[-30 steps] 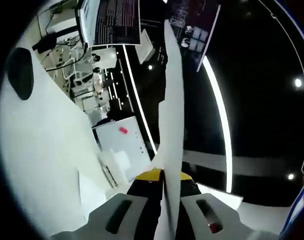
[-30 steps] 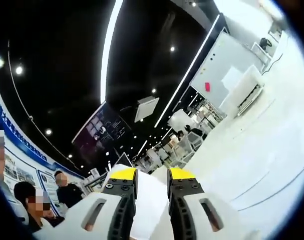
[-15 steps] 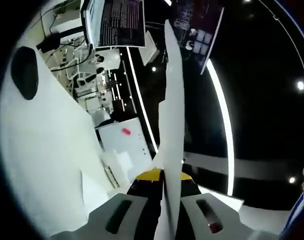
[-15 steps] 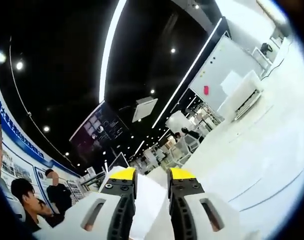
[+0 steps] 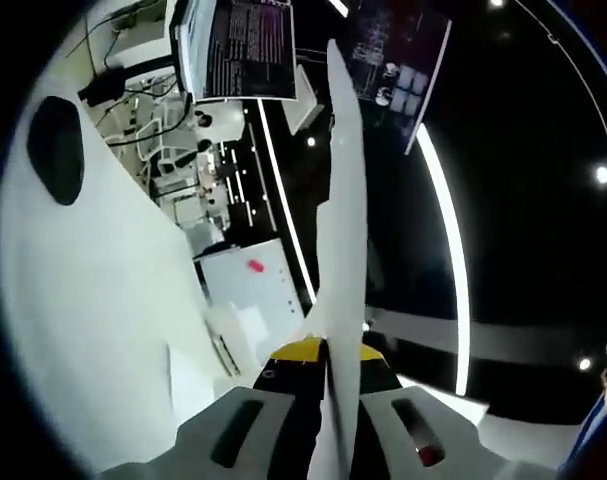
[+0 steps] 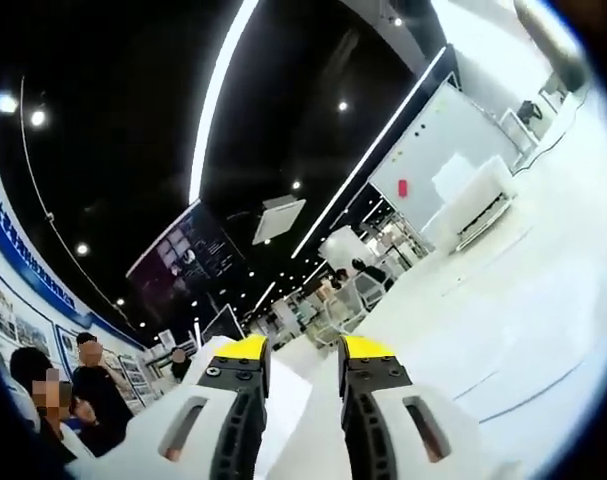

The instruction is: Organize the stack of printing papers by aligning and flattening the scattered papers on the table

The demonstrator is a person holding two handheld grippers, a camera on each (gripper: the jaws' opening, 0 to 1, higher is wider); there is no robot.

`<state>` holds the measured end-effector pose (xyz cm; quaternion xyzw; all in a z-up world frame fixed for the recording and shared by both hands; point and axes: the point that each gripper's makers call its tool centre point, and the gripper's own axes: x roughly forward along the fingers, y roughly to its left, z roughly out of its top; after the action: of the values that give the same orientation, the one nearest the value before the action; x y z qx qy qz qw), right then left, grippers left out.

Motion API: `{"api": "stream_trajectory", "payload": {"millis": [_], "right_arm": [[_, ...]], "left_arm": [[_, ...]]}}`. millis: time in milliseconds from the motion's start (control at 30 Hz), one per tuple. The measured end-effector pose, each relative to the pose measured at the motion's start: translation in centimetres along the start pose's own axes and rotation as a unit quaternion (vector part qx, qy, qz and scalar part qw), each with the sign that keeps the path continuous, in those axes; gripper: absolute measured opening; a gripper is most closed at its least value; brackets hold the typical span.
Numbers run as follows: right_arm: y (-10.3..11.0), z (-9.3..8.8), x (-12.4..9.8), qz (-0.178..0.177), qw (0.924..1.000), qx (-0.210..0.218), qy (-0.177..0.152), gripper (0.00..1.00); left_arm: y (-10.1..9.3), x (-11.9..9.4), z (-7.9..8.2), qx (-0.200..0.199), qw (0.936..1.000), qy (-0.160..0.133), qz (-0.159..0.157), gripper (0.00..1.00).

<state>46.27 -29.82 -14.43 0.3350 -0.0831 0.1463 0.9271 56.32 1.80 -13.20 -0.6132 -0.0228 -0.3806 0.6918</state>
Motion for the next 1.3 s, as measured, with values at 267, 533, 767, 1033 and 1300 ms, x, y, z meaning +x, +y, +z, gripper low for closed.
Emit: {"api": "stream_trajectory", "payload": {"millis": [267,533,767,1033,1300], "right_arm": [[-1.1,0.3,-0.8,-0.020,0.9998,-0.002,0.000,0.27],[-1.8,0.3,-1.2,-0.035,0.9991,-0.021,0.003,0.31],[-2.9,0.7,-2.1,-0.059,0.9976,-0.037,0.002,0.40],[-3.6,0.9,-2.5,-0.071,0.9963,-0.049,0.003,0.46],[-3.9,0.7,-2.7,-0.079,0.9954,-0.054,0.010,0.52]], "left_arm": [[-0.1,-0.1,0.1,-0.003,1.0000,-0.001,-0.001,0.06],[0.1,-0.3,0.1,-0.004,1.0000,0.003,0.002,0.06],[0.1,-0.5,0.2,-0.007,1.0000,0.003,0.002,0.06],[0.1,-0.7,0.1,-0.010,0.9999,0.003,0.001,0.06],[0.2,-1.0,0.3,-0.016,0.9999,0.001,0.003,0.06]]}}
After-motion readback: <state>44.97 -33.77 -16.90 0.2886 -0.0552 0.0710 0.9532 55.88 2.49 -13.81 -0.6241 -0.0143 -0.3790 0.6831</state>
